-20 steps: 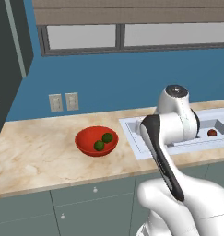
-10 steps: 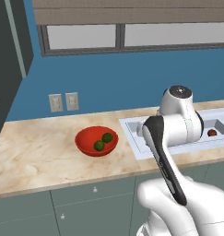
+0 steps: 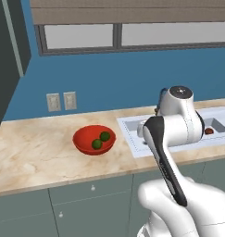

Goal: Pick the limes from the cabinet and place them in one bowl. Pick the apple from the sink and place it in the other bowl.

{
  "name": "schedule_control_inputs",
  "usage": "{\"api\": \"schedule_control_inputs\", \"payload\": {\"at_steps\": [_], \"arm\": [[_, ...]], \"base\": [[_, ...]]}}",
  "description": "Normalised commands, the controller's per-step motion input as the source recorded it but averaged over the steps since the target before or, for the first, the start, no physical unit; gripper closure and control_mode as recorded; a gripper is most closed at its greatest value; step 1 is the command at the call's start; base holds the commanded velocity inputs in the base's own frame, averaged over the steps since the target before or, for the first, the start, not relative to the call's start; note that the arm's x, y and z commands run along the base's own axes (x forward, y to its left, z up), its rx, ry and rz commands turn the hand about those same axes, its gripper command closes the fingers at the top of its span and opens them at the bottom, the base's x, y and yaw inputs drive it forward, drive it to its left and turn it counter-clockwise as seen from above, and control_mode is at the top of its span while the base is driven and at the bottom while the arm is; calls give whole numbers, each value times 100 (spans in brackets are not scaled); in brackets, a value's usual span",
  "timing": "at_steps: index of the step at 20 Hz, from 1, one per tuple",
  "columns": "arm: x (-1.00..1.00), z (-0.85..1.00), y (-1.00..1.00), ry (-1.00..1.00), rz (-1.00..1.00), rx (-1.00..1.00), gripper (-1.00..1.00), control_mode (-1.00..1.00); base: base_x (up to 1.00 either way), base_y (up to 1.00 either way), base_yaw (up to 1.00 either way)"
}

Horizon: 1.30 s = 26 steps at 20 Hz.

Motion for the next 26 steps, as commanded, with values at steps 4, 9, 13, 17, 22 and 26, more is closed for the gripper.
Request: {"api": "schedule_control_inputs", "payload": {"at_steps": [4, 9, 13, 17, 22, 26], "arm": [[0, 0, 0, 0, 0, 0, -100, 100], [0, 0, 0, 0, 0, 0, -100, 100], [0, 0, 0, 0, 0, 0, -100, 100], [0, 0, 0, 0, 0, 0, -100, 100], [0, 0, 0, 0, 0, 0, -100, 100], [0, 0, 0, 0, 0, 0, -100, 100]], "base": [[0, -43, 0], [2, -50, 3], [14, -59, 7], [22, -65, 7], [21, -63, 6], [27, -68, 5]]}}
